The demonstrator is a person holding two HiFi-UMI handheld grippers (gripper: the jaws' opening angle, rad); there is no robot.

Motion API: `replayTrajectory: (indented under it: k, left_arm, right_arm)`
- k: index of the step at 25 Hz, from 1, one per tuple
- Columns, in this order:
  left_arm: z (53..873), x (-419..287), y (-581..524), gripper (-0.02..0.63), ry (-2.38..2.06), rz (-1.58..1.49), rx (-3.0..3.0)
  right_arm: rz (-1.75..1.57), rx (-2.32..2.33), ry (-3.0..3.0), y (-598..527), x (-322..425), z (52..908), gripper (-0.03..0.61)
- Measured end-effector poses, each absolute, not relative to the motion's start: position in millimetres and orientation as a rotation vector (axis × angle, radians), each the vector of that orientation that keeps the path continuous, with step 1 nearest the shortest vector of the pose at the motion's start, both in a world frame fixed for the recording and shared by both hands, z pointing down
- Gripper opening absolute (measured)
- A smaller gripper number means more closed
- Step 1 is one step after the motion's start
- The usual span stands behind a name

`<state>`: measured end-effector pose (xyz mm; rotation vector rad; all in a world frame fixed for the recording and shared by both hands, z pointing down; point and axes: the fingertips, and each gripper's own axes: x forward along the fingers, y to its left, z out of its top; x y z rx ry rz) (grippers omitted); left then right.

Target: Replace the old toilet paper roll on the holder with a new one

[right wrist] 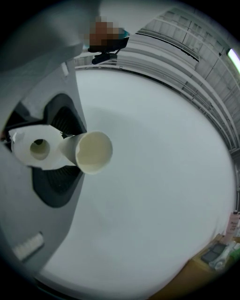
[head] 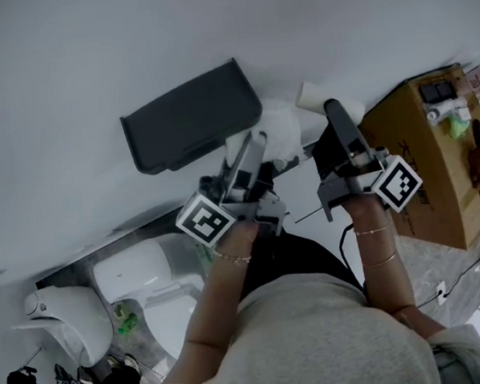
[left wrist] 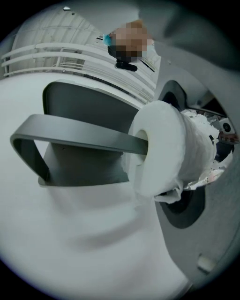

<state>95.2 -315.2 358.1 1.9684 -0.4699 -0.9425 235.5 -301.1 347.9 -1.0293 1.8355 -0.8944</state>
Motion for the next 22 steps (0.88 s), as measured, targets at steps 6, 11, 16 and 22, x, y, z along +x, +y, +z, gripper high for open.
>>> replayTrajectory:
  k: [6,11,16,22]
  left_arm:
    - [354,57,-312,0.466,-0.506,-0.991,1.966]
    - [351,51,-311,0.466,-0.542,-1.03,1.95]
    - [351,45,-311,0.466,-0.568,-1.053,1.947]
    - [352,42,-311,0.466,-0.597,-1.072,1.937]
  right_arm:
    - [-0.908,-1.006,1.858,-296,204,347,0.207]
    - [-0.919,-0.978,1.875,-295,203,344,0.207]
    - [-0.931,-0.954,1.892,-295,199,344,0.207]
    - [-0.946,-0.932,1.905,-293,199,345,0.207]
